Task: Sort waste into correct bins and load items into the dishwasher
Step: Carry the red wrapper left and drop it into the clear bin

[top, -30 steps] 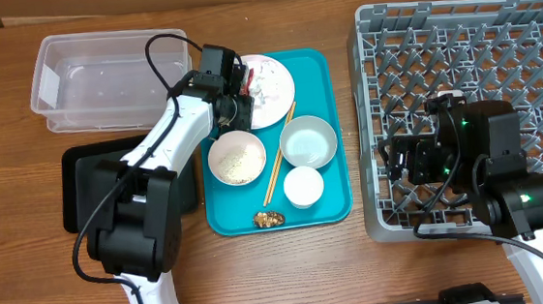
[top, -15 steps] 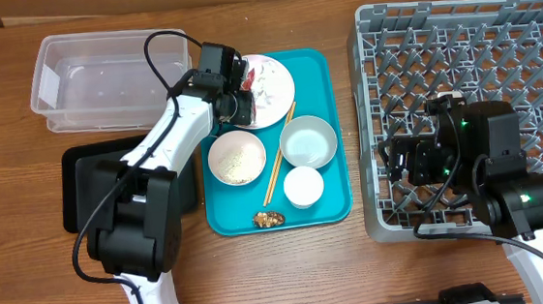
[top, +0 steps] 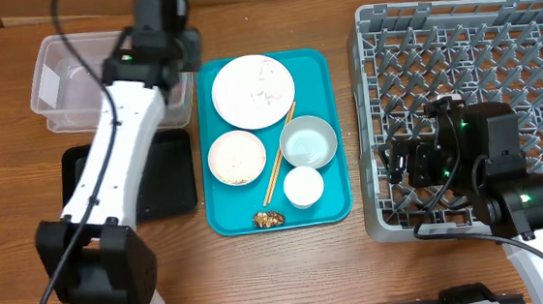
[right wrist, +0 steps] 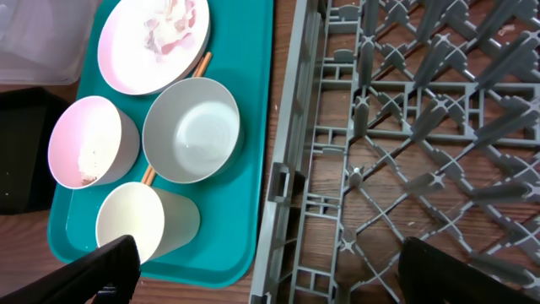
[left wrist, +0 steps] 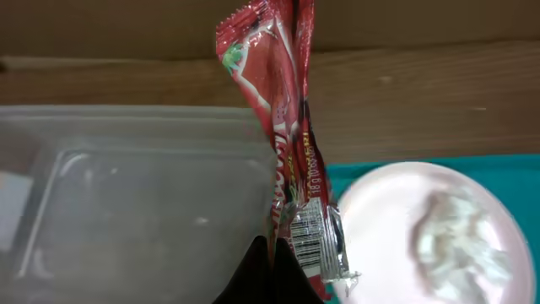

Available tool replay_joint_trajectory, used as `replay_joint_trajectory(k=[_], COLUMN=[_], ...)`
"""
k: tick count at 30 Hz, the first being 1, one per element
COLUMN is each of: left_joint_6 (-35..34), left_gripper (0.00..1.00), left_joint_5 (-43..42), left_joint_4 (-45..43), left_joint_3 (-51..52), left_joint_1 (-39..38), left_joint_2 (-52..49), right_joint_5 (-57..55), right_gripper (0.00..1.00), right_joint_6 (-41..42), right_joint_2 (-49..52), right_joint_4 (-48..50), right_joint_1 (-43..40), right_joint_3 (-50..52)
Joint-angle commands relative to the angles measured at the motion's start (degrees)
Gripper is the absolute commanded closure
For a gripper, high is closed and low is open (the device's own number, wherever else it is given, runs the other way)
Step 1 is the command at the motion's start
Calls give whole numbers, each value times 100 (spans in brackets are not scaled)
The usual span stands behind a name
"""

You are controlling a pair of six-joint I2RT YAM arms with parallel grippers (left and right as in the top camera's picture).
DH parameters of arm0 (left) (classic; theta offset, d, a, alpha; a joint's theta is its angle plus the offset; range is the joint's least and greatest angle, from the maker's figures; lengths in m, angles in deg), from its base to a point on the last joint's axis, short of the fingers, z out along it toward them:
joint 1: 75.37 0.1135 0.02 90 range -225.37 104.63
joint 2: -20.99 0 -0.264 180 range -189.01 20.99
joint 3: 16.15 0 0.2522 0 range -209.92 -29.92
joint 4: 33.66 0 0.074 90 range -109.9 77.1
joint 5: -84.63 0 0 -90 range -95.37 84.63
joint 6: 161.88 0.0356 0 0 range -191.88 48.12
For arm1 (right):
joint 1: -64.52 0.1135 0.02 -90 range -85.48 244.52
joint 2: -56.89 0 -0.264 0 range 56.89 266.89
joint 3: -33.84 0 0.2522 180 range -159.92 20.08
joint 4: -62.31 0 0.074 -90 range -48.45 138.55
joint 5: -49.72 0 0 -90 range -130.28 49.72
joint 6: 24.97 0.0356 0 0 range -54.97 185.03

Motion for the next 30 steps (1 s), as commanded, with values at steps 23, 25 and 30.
replay_joint_trajectory(k=[23,25,30], left_joint_6=[-343,-343,-341], left_gripper=[36,35,30], left_joint_5=[-1991,-2013,-1692], left_joint_4=[-160,-302,-629], left_joint_3=[-192,-192,-192], left_joint_1=[302,59,-525], left_joint_2=[-658,-675,-984], right_joint_5=[31,31,31], right_gripper=[0,0,0], right_joint_6=[7,4,7], right_joint_2=[-68,-68,-68], right_joint_4=[-9,-9,-9], right_joint_1=[33,31,31], right_joint_3=[-162,-162,-162])
